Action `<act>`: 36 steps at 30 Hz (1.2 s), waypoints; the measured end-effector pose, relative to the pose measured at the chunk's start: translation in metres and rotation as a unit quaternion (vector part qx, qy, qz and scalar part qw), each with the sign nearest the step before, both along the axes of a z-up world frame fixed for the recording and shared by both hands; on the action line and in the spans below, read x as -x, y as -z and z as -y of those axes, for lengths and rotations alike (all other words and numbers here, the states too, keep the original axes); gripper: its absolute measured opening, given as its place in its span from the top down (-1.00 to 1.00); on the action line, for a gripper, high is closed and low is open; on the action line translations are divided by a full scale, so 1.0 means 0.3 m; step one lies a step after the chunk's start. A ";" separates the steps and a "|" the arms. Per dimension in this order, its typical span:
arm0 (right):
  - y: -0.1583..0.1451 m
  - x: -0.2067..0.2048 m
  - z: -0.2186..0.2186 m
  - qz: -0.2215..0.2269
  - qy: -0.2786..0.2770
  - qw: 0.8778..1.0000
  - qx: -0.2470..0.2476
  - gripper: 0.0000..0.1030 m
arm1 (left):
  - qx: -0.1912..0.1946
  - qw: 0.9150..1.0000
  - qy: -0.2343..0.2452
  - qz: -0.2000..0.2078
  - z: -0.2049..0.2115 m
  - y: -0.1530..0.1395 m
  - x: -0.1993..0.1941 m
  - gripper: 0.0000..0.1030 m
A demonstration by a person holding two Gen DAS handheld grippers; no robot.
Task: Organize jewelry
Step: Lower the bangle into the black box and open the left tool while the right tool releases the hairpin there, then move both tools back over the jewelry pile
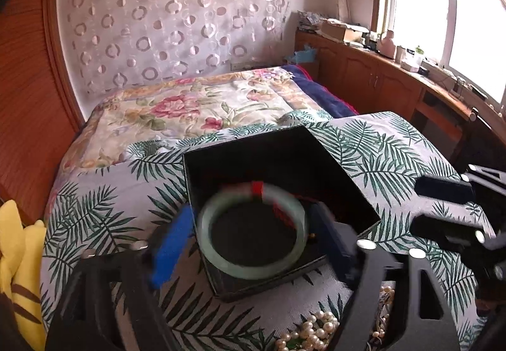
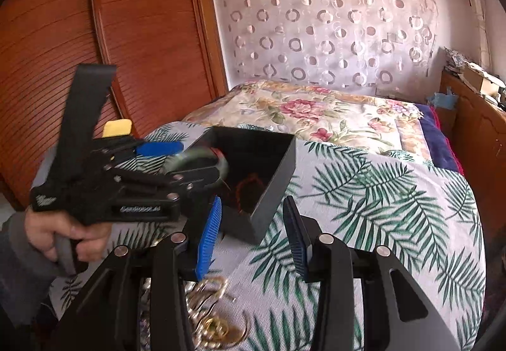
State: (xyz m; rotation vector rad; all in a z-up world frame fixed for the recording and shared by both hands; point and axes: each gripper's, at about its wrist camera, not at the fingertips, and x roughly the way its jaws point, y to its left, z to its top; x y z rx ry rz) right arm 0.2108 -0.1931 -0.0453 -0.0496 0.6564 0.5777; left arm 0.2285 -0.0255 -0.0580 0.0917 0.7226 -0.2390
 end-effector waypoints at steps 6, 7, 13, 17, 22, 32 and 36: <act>0.025 0.103 0.020 -0.007 -0.001 1.000 0.003 0.16 | 0.003 1.000 0.002 0.014 -0.010 -0.029 0.049 -0.60; 0.029 0.119 0.021 -0.009 -0.002 1.000 0.004 0.16 | 0.005 1.000 0.001 0.020 -0.017 -0.036 0.072 -0.62; 0.103 0.256 0.018 -0.040 -0.011 0.999 0.011 0.16 | 0.018 0.999 -0.009 0.031 -0.069 -0.038 0.201 -0.73; 0.142 0.314 0.016 -0.054 -0.003 0.998 0.013 0.16 | 0.025 0.999 -0.019 0.035 -0.110 -0.017 0.298 -0.78; 0.157 0.355 -0.021 -0.057 -0.011 0.998 0.017 -0.02 | 0.031 0.998 -0.028 0.036 -0.148 0.007 0.388 -0.80; 0.183 0.356 -0.124 -0.063 -0.016 0.996 0.064 -0.30 | 0.037 0.998 -0.037 0.032 -0.196 0.031 0.487 -0.80; 0.197 0.340 -0.157 -0.055 -0.006 0.994 0.097 -0.30 | 0.037 0.998 -0.038 0.034 -0.198 0.035 0.497 -0.80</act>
